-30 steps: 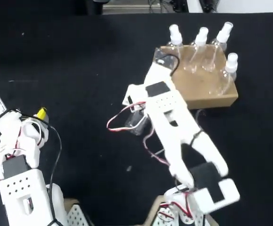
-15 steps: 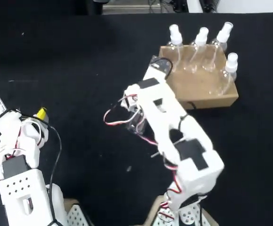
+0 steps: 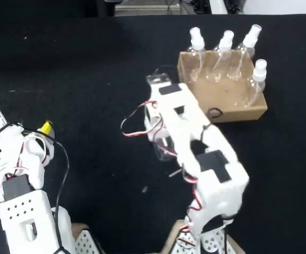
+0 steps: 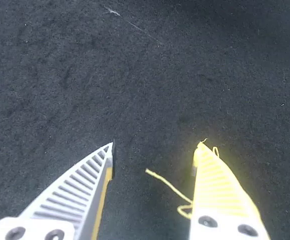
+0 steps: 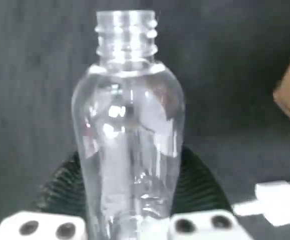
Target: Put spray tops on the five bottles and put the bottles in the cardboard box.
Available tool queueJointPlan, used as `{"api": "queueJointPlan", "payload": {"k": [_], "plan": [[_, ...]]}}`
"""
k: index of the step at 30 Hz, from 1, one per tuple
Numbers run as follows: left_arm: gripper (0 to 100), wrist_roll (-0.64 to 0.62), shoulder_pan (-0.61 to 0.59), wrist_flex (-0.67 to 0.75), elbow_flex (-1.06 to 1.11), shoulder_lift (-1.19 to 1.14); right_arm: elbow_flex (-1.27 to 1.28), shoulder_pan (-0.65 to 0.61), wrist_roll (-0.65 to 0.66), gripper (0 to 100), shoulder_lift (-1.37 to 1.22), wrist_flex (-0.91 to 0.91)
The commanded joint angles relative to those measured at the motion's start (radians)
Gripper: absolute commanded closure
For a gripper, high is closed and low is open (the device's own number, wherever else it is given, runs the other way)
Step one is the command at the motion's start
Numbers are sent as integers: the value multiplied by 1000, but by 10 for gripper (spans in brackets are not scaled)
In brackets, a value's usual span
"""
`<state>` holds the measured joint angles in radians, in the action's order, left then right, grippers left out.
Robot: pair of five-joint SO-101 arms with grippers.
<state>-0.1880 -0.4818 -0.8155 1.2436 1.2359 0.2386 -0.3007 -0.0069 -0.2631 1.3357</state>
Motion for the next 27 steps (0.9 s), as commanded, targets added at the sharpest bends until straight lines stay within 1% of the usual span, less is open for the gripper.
{"api": "queueJointPlan", "payload": {"k": [1, 5, 7, 10, 12, 13, 15, 16, 18, 20, 22, 24, 25, 27], "plan": [[762, 5, -7, -5, -22, 17, 79, 25, 213, 988, 216, 64], [762, 5, -7, -5, -21, 17, 259, 97, 374, 988, 512, 49], [762, 3, -7, -5, -21, 17, 323, 166, 451, 988, 656, 57], [762, 5, 24, -6, -21, 17, 366, 345, 578, 983, 799, 121], [762, 15, 65, -6, -22, 17, 364, 506, 664, 983, 831, 181], [762, 46, 96, -9, -25, 17, 364, 597, 709, 983, 837, 198], [762, 135, 183, -49, -51, 17, 366, 781, 806, 983, 840, 195], [762, 184, 240, -94, -76, 17, 367, 868, 855, 983, 839, 183], [762, 290, 377, -195, -145, 12, 371, 1017, 925, 985, 839, 132], [762, 399, 535, -298, -225, 6, 377, 1134, 971, 985, 839, 74], [762, 470, 687, -371, -294, 5, 407, 1197, 990, 986, 839, 9], [762, 485, 809, -410, -348, 5, 464, 1201, 988, 987, 837, -58], [762, 488, 851, -416, -360, 5, 496, 1197, 984, 987, 831, -98], [762, 491, 877, -414, -361, 3, 553, 1157, 928, 987, 806, -206]]}}
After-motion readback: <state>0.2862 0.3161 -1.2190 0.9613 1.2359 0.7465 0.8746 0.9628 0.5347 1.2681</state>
